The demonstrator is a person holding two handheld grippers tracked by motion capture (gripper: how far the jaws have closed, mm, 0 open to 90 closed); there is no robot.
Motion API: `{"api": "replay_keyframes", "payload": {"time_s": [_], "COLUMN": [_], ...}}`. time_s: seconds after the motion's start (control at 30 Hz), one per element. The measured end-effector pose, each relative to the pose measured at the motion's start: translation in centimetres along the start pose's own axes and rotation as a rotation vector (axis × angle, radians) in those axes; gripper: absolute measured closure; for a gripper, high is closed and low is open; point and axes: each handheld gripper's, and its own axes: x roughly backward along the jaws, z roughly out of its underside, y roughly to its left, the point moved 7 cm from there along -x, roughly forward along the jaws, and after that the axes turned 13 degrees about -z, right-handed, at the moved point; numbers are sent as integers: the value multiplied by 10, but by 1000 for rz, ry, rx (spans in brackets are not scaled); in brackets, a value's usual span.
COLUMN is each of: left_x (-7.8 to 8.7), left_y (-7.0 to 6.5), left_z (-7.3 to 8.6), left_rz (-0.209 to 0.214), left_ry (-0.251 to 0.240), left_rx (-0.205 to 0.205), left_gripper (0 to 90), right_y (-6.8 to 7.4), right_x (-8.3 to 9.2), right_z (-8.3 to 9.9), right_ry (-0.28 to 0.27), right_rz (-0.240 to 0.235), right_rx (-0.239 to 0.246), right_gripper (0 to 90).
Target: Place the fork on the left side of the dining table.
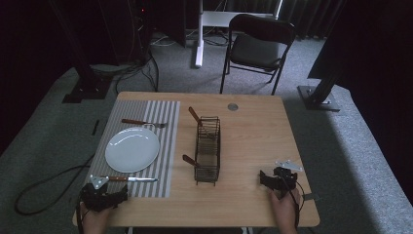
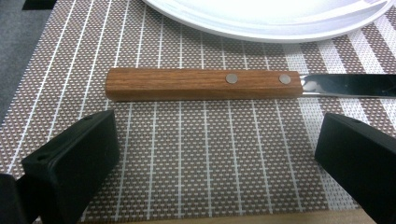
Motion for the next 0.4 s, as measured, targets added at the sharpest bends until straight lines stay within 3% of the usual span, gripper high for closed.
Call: {"api": "replay_keyframes", "payload": {"time_s": [0.4], "left_x": [-1], "left_y": [0], "left_z": [-2], "left_rz": [0], "left_ry": [10], "left_rx": [1], "left_gripper": [0], "right_y": [0], "right_x": [0], "right_z": [0], "right_ry": [0], "right_rz": [0], "right_rx": [0], "right_gripper": [123]}}
